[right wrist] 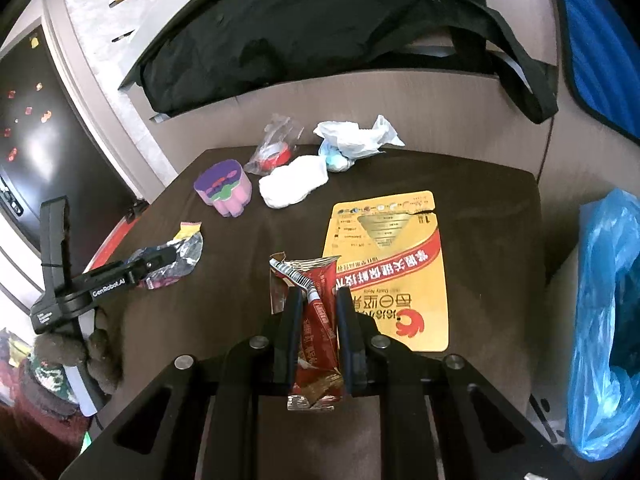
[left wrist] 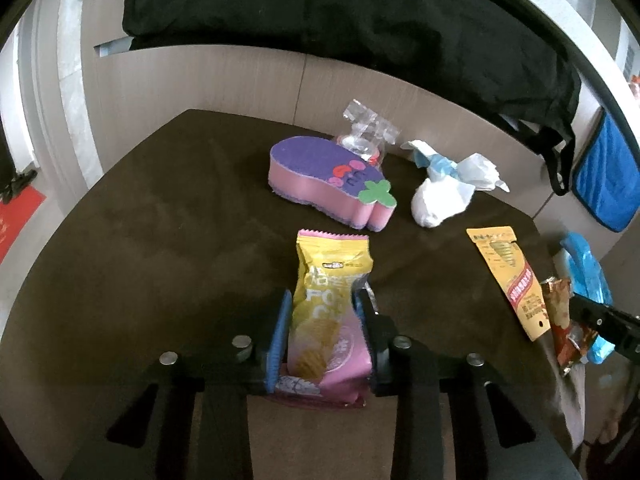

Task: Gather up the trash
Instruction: 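Carry wrapper and red packet over the blue-lined bin and release both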

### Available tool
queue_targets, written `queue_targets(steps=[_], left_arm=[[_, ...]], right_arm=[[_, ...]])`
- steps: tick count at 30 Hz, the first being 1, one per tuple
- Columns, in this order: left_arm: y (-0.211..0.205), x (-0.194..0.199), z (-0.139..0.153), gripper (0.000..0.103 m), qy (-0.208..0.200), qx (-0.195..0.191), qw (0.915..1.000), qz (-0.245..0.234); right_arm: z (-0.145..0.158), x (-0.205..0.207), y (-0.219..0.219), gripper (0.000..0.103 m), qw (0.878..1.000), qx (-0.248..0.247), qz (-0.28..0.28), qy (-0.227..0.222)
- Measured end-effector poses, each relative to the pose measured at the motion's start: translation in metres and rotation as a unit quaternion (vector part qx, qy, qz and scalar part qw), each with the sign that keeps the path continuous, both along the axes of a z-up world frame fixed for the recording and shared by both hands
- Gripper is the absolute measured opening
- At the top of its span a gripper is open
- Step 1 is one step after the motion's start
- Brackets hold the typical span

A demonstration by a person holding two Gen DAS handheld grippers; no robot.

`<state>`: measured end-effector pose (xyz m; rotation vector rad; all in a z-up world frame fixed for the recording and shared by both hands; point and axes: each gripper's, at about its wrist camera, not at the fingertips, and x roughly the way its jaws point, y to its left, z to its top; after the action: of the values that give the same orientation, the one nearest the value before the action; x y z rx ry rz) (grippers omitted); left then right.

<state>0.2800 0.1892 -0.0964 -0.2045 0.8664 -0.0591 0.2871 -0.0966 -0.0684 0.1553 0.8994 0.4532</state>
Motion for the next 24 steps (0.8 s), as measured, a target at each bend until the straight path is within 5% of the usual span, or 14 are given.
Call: queue_targets(steps=[11,24], left_arm=[[-0.006,-0.020,0.018,0.027,-0.029,-0.011,0.9995,0.008],[-0.069,-0.058,0.073,0.027,-0.103,-0.014,0.9936,-0.043]], right_arm=[[0.003,-0.014,-0.012,0.016,1.000,0.011,-0.004,-0.013],[0.027,-0.042,-0.040,0.016,0.998,0.018,-0.005,-0.064]])
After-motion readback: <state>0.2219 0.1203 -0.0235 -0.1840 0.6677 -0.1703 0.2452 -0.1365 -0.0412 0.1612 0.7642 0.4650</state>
